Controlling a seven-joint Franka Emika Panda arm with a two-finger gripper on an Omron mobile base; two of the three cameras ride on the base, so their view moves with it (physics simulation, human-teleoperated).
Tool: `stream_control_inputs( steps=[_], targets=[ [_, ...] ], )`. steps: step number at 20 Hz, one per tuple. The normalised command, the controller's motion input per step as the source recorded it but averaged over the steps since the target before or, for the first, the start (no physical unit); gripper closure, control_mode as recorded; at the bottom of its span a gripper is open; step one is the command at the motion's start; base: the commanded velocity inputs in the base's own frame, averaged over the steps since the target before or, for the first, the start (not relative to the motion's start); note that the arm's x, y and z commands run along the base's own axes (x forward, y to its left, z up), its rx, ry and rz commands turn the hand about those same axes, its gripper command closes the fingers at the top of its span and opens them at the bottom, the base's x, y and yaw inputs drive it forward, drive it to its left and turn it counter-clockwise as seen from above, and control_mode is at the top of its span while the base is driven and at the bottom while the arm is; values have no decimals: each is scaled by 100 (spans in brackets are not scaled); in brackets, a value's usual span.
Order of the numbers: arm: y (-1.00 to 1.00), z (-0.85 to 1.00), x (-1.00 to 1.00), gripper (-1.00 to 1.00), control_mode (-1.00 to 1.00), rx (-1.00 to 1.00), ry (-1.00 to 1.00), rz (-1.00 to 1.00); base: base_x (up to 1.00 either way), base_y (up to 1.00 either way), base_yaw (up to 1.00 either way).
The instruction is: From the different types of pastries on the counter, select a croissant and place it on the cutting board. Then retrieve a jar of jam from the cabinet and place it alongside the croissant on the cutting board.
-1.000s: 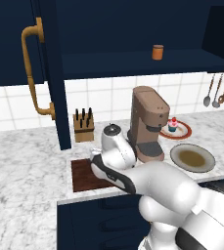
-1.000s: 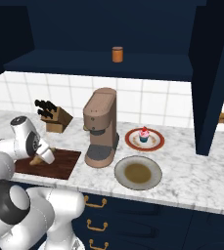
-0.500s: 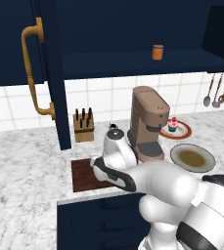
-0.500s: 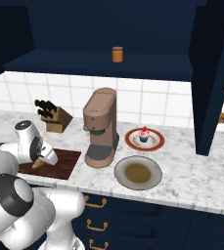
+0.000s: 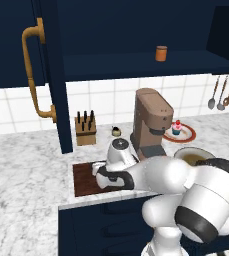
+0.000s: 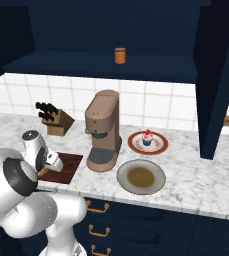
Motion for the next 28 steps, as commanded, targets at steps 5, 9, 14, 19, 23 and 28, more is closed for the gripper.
stream_control_inputs(
  steps=[5,9,14,19,23,28],
  targets=[
    [13,-15,22,100,-100,0,0,3,0,0,0],
    [15,-26,10,100,-100,0,0,3,0,0,0],
    [12,-30,0,100,-100,0,0,5,0,0,0],
    [13,-22,4,-100,-100,0,0,4,0,0,0],
    [0,-20,0,-100,-100,0,0,4,0,0,0],
    [0,-8,-18,-100,-100,0,0,5,0,0,0]
  ],
)
